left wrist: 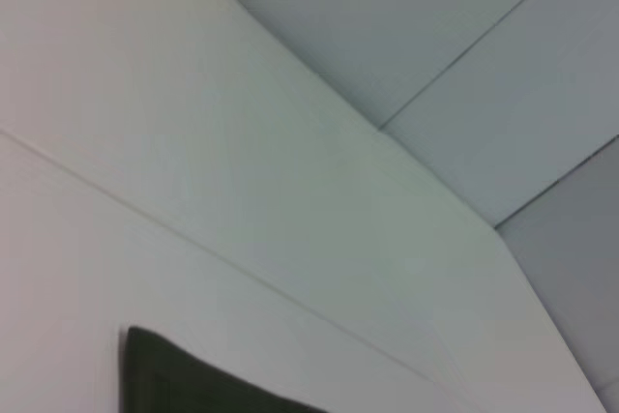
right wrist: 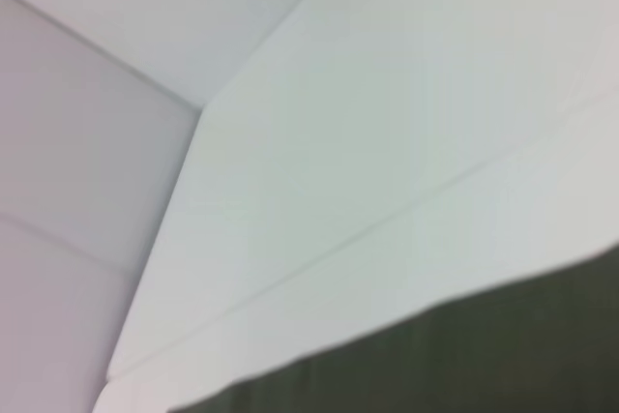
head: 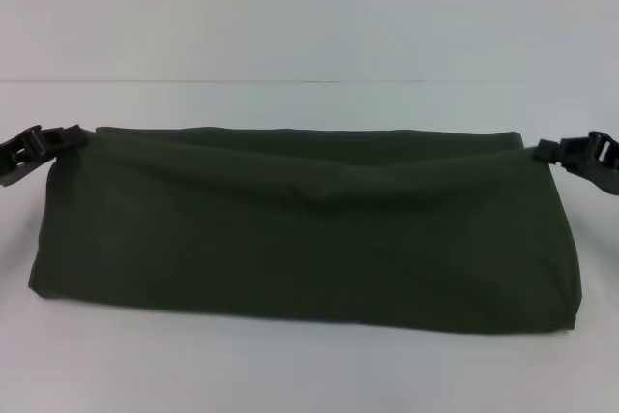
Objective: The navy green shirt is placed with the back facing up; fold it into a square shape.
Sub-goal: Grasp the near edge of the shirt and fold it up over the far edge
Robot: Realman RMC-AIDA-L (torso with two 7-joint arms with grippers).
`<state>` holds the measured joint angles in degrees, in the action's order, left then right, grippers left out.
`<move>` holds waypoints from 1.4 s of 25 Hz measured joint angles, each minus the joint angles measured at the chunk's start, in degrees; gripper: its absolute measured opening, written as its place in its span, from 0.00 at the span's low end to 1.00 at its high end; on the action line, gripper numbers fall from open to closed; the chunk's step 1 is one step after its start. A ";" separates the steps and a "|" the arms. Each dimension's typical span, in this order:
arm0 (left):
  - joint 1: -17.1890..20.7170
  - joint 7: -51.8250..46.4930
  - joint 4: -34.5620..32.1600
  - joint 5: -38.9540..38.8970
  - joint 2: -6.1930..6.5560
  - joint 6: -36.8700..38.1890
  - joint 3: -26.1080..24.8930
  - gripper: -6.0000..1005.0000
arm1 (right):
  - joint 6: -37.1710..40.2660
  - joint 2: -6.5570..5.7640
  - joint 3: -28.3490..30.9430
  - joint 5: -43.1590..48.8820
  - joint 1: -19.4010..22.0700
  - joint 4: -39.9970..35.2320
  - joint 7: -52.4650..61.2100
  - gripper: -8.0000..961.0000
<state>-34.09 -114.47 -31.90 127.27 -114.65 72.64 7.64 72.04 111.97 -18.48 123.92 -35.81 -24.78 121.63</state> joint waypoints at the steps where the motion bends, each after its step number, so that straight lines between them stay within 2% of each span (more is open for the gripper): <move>1: -0.21 1.15 0.59 -0.75 -0.31 -1.26 0.00 0.04 | -1.49 0.50 0.00 -0.46 -0.33 0.08 -0.64 0.03; 7: -1.23 5.50 1.42 -5.59 -2.01 -6.93 0.06 0.04 | -7.48 2.41 0.03 -3.59 -1.56 0.29 -3.89 0.03; 14: -2.74 7.97 2.16 -7.71 -2.65 -10.87 0.18 0.04 | -9.05 2.99 0.01 -7.86 -1.88 0.35 -6.53 0.03; 17: -3.98 10.58 3.14 -8.88 -3.36 -13.94 0.18 0.04 | -10.92 3.56 -0.02 -8.26 -2.39 0.37 -7.59 0.03; 22: -5.20 13.49 3.33 -10.28 -4.74 -18.45 0.23 0.04 | -14.95 5.58 0.04 -9.73 -3.28 0.46 -11.85 0.03; 26: -6.03 15.77 3.98 -11.03 -5.36 -21.28 0.29 0.04 | -18.42 6.93 0.01 -10.75 -3.99 0.68 -14.31 0.04; 29: -6.38 18.59 4.64 -12.60 -6.04 -23.93 0.52 0.04 | -20.86 7.37 0.01 -11.22 -4.59 1.20 -15.65 0.04; 35: -7.41 25.68 6.50 -17.86 -7.40 -28.25 0.80 0.04 | -23.61 7.51 0.03 -13.44 -5.56 3.27 -19.07 0.04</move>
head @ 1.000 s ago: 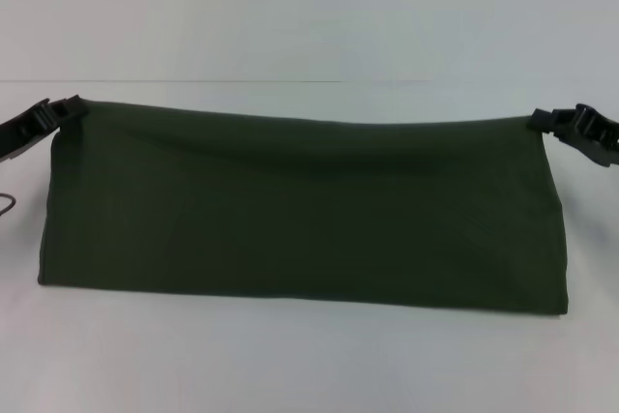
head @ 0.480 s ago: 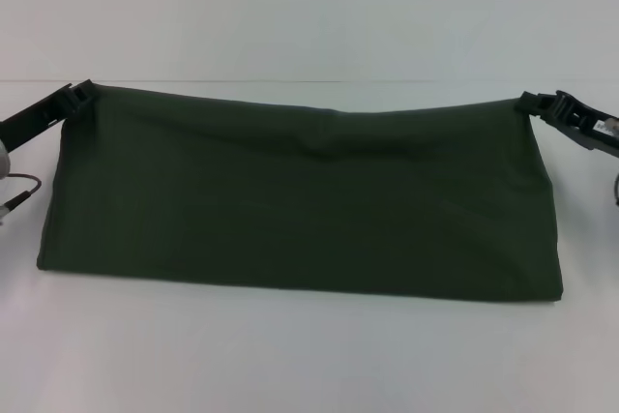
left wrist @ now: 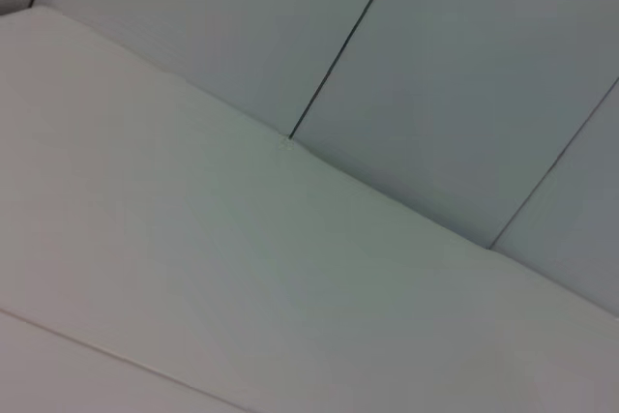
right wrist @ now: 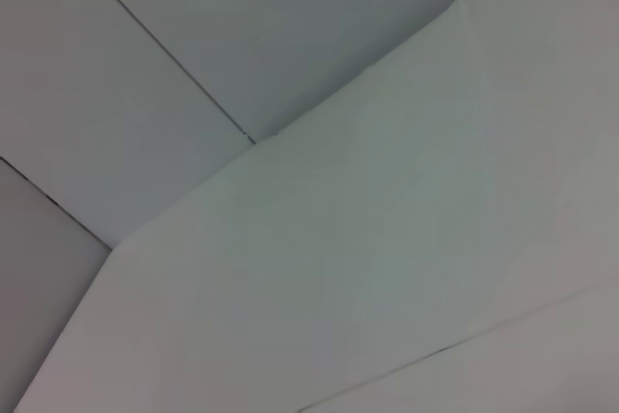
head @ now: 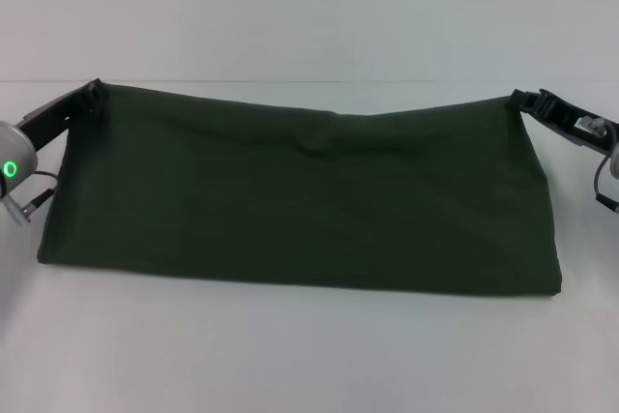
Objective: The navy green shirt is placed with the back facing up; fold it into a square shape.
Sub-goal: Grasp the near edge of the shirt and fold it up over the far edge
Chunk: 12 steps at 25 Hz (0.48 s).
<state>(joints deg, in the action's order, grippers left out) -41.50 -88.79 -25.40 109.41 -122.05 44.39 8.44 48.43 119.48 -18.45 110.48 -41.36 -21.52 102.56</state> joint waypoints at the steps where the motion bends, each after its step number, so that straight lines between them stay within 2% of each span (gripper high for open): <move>1: -0.11 1.08 0.16 -1.12 -0.31 -0.40 0.00 0.04 | -0.49 0.03 0.00 -0.35 -0.18 0.36 -0.48 0.04; 6: -0.25 9.80 1.00 -8.46 -1.75 -1.77 -0.16 0.04 | -5.29 0.40 0.00 -3.31 -1.37 2.37 -4.81 0.05; 10: -0.39 22.82 6.00 -19.69 -1.81 -2.54 -0.40 0.04 | -6.51 0.49 0.00 -8.90 -1.61 4.69 -11.22 0.05; 12: -0.42 28.70 8.24 -24.96 -1.82 -2.55 -0.43 0.07 | -6.90 0.49 0.00 -11.39 -1.60 5.45 -12.65 0.12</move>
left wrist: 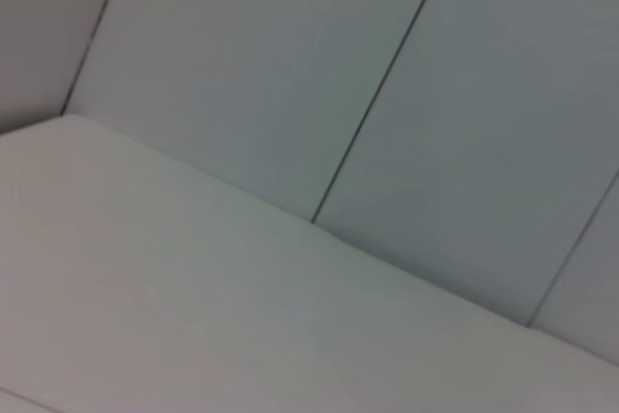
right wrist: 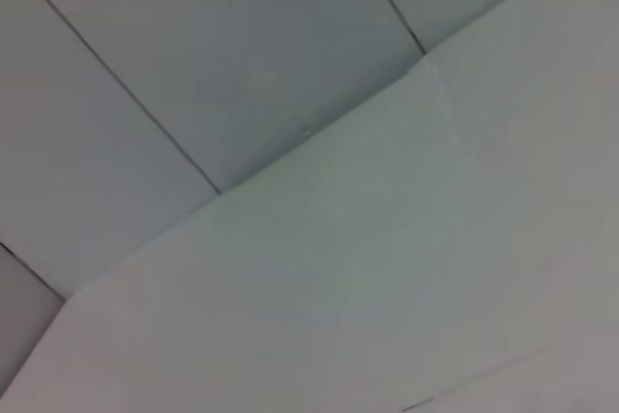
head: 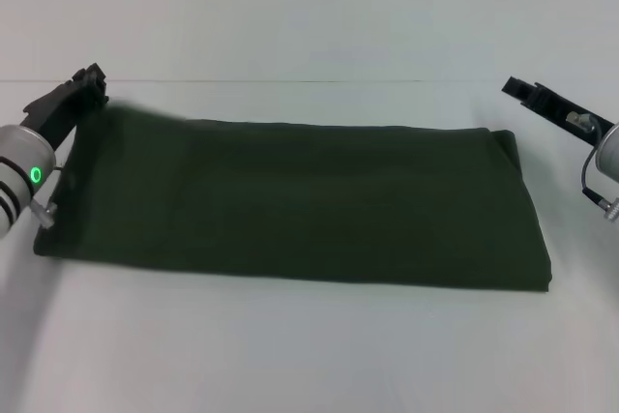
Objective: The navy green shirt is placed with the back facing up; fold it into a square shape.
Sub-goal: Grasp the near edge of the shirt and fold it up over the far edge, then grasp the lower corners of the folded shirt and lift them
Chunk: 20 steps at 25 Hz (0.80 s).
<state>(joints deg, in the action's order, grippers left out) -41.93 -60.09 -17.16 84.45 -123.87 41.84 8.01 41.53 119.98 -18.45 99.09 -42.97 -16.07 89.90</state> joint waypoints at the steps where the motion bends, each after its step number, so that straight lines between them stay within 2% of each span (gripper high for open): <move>1: 0.00 2.53 1.02 -2.26 -0.02 0.00 0.00 0.09 | -0.17 0.00 0.00 -0.88 0.00 0.31 -0.44 0.16; 4: 0.00 7.06 2.72 -5.55 -0.05 0.01 0.11 0.17 | -0.42 -0.01 0.00 -1.83 0.22 0.54 -0.61 0.27; 8: 0.59 8.18 3.30 -5.89 -0.06 0.39 0.13 0.26 | 1.95 -0.15 -0.03 -1.96 1.45 0.62 -0.62 0.45; 12: 2.60 2.52 2.87 -5.12 0.59 0.80 1.43 0.34 | 11.50 -0.82 -2.36 -1.68 5.29 -0.88 -0.50 0.59; 15: 5.63 -12.39 2.31 -2.03 3.15 1.82 9.77 0.40 | 20.50 -2.10 -5.61 -1.64 8.85 -1.94 -0.05 0.68; 16: 7.23 -20.01 2.01 -1.01 4.65 3.24 14.97 0.42 | 23.09 -2.56 -6.68 -1.64 9.75 -2.06 0.02 0.71; 18: 10.00 -30.53 1.23 -0.10 7.07 6.61 22.66 0.58 | 27.62 -3.51 -9.51 -1.62 11.46 -2.16 0.02 0.77; 19: 11.16 -33.98 0.67 0.08 7.88 8.69 25.02 0.66 | 29.38 -3.93 -11.12 -1.60 12.22 -2.16 0.02 0.80; 20: 12.73 -37.32 -0.48 0.52 8.88 11.51 27.35 0.67 | 30.97 -4.27 -12.70 -1.61 12.81 -2.17 -0.01 0.84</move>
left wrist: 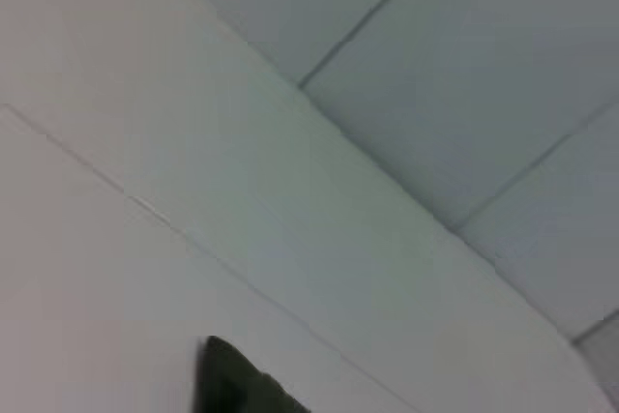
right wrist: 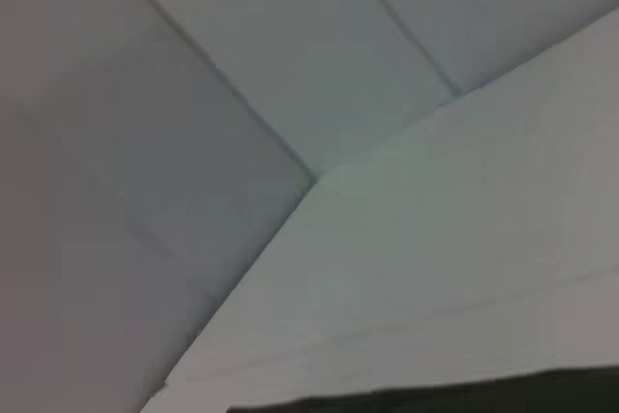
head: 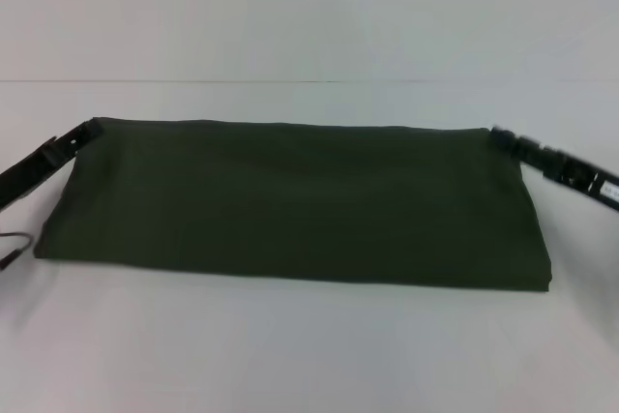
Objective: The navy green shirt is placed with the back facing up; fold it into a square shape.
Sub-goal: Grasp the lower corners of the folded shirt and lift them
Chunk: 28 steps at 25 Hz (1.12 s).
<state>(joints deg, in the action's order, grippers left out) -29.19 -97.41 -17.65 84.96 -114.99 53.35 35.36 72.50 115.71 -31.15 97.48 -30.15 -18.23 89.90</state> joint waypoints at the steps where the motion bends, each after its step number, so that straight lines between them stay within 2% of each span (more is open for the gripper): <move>1: 1.31 -1.89 -1.40 0.99 0.42 2.11 0.82 0.69 | 1.20 -0.24 -1.48 -0.01 0.50 -0.03 -0.12 0.87; 3: 3.87 -6.11 -5.32 4.45 0.88 5.73 1.17 0.71 | 3.39 -0.47 -4.88 0.00 1.33 -0.09 -0.93 0.93; 5: 5.98 -10.85 -9.43 9.12 1.11 7.63 0.81 0.73 | 4.88 -0.58 -8.52 0.03 1.79 -0.21 -2.15 0.93; 10: 7.70 -15.23 -13.65 16.87 1.98 11.05 -0.43 0.73 | 6.07 -0.22 -15.32 2.50 1.76 -0.76 -3.60 0.93; 13: 7.29 -15.72 -13.81 20.60 2.27 12.30 -1.84 0.73 | 6.12 0.01 -15.48 3.63 1.53 -0.82 -3.67 0.93; 20: 7.16 -15.99 -14.01 23.86 2.45 10.81 -2.23 0.74 | 6.34 0.15 -15.60 4.32 1.63 -0.84 -4.24 0.93; 28: 7.44 -16.17 -14.27 26.27 2.37 9.33 -2.22 0.84 | 6.47 0.55 -15.70 4.32 1.58 -0.84 -4.27 0.93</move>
<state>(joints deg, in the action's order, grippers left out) -21.76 -113.58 -31.92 111.23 -112.62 62.68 33.14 78.96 116.26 -46.85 101.80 -28.58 -19.07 85.62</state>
